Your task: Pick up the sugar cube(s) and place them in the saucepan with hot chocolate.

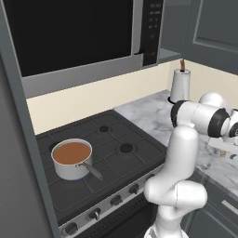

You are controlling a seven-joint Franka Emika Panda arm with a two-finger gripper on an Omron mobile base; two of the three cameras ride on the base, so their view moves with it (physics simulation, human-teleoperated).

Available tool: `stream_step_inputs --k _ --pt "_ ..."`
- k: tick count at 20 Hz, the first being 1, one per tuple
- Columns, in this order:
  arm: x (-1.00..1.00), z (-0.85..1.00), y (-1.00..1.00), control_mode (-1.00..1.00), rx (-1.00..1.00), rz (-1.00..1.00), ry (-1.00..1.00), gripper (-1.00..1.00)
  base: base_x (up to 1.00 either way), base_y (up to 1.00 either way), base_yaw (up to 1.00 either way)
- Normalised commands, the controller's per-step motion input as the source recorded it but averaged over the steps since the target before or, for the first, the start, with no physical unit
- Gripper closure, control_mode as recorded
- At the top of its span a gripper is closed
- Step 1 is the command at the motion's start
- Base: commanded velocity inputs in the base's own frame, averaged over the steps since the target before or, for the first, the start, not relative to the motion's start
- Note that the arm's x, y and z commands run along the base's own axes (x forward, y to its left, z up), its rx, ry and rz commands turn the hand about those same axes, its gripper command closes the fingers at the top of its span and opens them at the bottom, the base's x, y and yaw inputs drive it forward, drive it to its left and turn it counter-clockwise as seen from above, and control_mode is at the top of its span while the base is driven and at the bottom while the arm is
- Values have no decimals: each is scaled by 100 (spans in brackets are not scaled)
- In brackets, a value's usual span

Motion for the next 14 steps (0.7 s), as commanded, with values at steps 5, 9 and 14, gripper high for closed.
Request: stream_step_inputs --k 5,9,14 --pt "0 -2 0 -100 2 0 0 100 0 0 0" --pt "0 -1 0 -100 0 1 0 100 0 0 0" --pt "-12 0 51 -100 -2 5 0 100 0 0 0"
